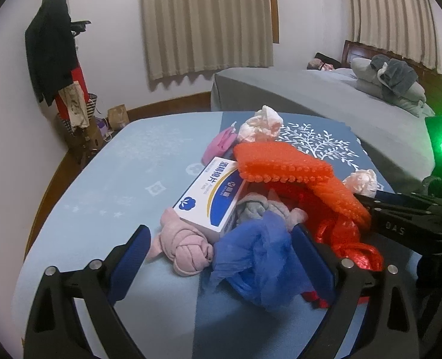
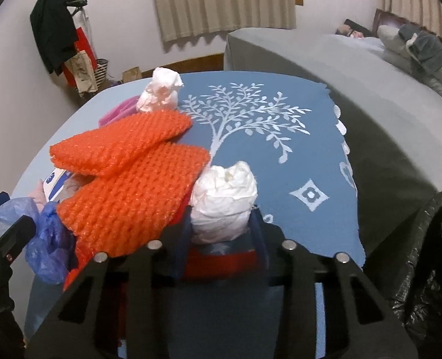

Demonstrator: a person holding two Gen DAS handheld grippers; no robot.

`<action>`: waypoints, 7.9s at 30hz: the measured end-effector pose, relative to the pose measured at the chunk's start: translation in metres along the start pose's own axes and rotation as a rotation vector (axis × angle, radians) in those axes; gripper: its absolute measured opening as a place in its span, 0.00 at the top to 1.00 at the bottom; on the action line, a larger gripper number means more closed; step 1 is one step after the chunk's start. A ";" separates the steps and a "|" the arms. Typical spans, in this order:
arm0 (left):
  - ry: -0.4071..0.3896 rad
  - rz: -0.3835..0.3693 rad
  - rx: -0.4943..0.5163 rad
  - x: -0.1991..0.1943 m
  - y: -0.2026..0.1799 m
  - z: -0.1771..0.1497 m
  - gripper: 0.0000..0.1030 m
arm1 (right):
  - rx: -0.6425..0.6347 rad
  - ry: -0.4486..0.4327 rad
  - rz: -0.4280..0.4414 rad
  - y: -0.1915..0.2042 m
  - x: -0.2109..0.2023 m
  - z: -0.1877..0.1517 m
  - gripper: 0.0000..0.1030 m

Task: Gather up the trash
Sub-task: 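Grasp the white tissue ball with the right gripper while the left gripper grasps the blue plastic bag, then carry both items over the black bin and open both grippers to drop them, then grasp the pink knotted sock with the left gripper, then grasp the grey sock with the right gripper while the left gripper holds the pink sock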

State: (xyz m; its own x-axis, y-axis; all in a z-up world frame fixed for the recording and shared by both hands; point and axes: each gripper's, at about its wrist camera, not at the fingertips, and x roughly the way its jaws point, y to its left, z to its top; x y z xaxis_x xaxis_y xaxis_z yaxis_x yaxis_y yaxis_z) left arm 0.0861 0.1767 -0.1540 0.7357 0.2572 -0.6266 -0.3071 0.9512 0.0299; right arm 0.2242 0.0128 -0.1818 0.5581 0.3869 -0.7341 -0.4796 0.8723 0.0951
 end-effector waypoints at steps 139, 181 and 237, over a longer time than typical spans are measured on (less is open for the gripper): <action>0.144 -0.051 -0.081 0.041 0.057 -0.007 0.61 | 0.042 -0.198 -0.080 0.017 -0.091 -0.028 0.07; 0.086 0.019 -0.132 0.023 0.120 0.002 0.62 | -0.140 -0.002 0.136 0.126 0.005 0.000 0.58; 0.108 0.039 -0.118 -0.004 0.132 -0.034 0.61 | -0.136 -0.047 0.299 0.145 -0.042 -0.017 0.39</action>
State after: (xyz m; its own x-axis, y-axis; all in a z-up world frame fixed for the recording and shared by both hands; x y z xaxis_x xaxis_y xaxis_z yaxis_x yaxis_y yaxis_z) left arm 0.0225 0.2955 -0.1738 0.6544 0.2678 -0.7071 -0.4077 0.9125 -0.0318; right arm 0.1195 0.1182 -0.1484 0.4080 0.6356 -0.6554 -0.7113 0.6713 0.2084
